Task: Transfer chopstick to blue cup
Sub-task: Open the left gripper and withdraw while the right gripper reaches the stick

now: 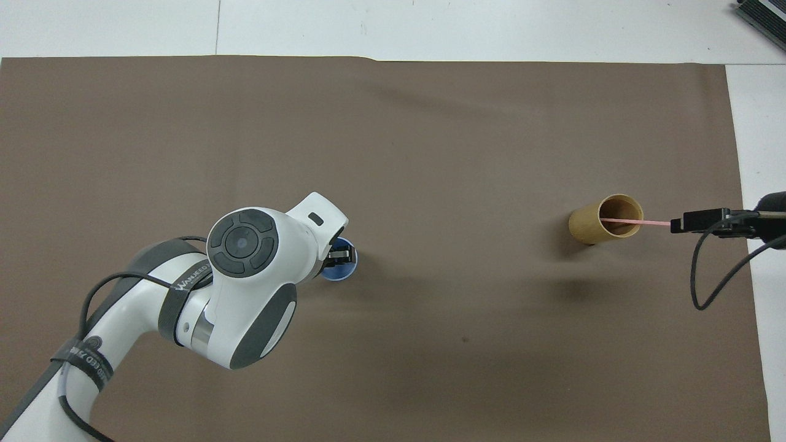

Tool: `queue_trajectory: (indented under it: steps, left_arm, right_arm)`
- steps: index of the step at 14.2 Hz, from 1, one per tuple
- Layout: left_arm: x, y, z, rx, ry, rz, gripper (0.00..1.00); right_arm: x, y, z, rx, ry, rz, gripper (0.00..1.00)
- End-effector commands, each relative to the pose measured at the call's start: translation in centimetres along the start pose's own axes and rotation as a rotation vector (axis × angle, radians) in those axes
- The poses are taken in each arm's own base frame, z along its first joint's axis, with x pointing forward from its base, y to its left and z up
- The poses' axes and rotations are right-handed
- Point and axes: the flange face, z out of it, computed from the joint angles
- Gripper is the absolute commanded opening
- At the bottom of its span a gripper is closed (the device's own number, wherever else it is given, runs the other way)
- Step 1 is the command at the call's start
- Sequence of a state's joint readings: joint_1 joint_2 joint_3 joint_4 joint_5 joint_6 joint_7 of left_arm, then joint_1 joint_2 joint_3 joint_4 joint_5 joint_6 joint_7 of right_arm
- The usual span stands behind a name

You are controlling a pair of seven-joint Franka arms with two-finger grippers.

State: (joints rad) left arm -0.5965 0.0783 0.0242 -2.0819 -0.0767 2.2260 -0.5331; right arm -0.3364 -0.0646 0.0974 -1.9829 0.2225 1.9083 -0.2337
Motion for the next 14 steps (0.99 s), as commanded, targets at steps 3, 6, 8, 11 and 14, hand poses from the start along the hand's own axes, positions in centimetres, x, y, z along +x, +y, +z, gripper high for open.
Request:
queue_trajectory:
  steps: [3,6,8,11,14]
  left_arm:
    - [2.5,-3.9,-9.2,-0.005,-0.013,-0.012,1.0]
    - [4.3,-10.4,-15.2,0.002,-0.04,0.075,1.0]
    - [5.3,-14.6,-17.7,0.008,-0.051,0.097,1.0]
    - [6.2,-20.8,-21.2,0.002,-0.007,0.097,1.0]
    - [6.3,-24.3,-23.6,0.003,0.003,0.104,1.0]
  right_arm:
    - [-0.9,0.5,0.1,0.018,0.025,0.013,0.76]
    - [-0.9,1.0,-0.1,0.017,0.036,0.036,0.66]
    - [-0.9,1.2,-0.1,0.018,0.039,0.049,0.65]
    - [-1.0,2.3,-0.1,0.059,0.047,0.092,0.64]
    - [-0.9,2.0,-0.1,0.106,0.057,0.134,0.63]
